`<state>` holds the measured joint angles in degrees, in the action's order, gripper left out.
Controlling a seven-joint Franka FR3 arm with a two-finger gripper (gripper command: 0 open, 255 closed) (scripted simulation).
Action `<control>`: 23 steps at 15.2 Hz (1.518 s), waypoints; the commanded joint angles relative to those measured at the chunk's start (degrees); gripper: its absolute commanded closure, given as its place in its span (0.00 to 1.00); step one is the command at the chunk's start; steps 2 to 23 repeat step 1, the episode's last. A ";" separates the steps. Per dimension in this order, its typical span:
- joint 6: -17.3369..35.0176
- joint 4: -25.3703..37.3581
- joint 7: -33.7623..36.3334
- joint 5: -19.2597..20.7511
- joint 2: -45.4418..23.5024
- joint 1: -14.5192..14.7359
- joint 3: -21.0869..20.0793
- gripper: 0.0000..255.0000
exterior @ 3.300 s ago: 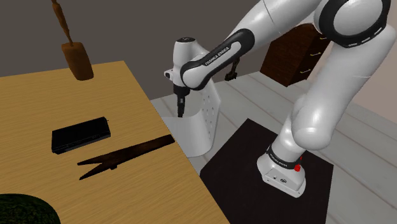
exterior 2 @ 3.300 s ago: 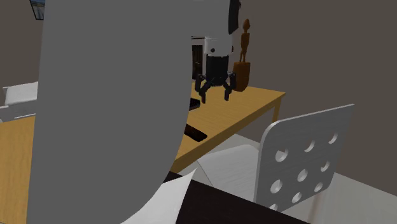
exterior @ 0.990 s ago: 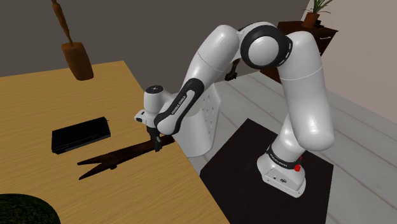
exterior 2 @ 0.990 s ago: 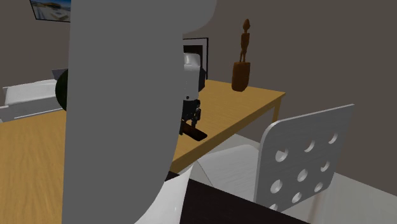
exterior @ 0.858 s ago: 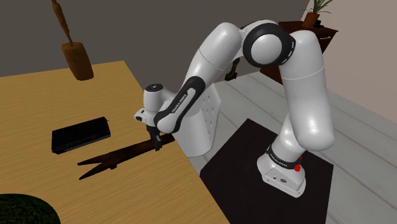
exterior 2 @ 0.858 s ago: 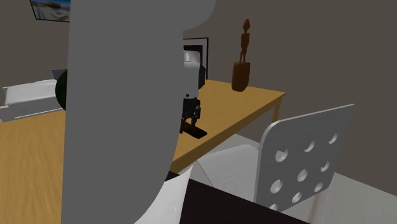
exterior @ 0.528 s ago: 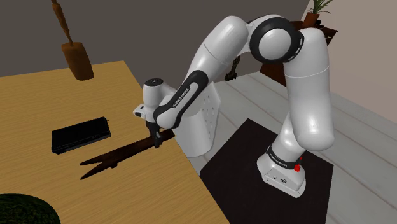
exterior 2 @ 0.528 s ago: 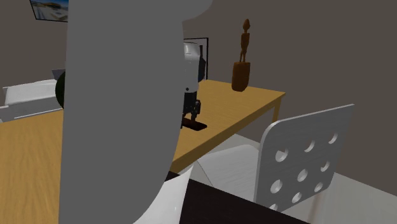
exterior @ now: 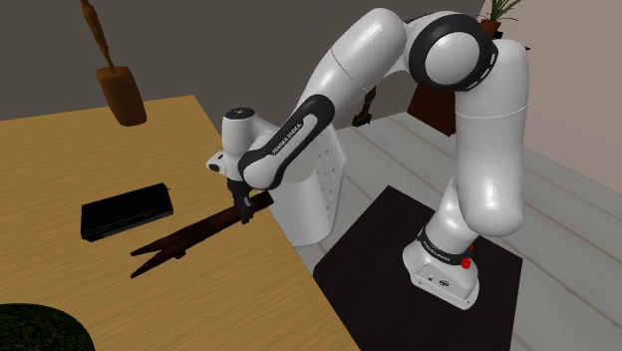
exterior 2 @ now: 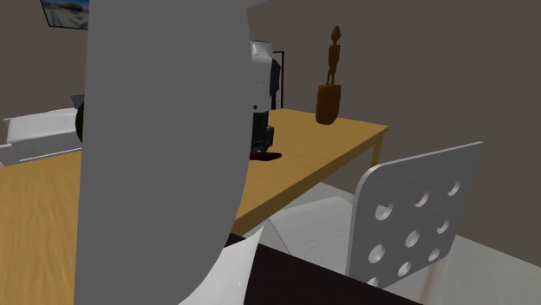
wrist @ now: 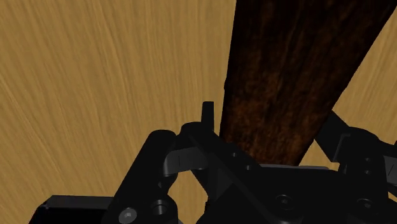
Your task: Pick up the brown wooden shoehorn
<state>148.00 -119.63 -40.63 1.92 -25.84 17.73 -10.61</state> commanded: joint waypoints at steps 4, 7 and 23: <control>-0.45 0.17 0.01 -0.07 0.31 -0.01 -0.06 1.00; -0.45 0.17 0.01 -0.07 0.31 -0.01 -0.06 1.00; -0.45 0.17 0.01 -0.07 0.31 -0.01 -0.06 1.00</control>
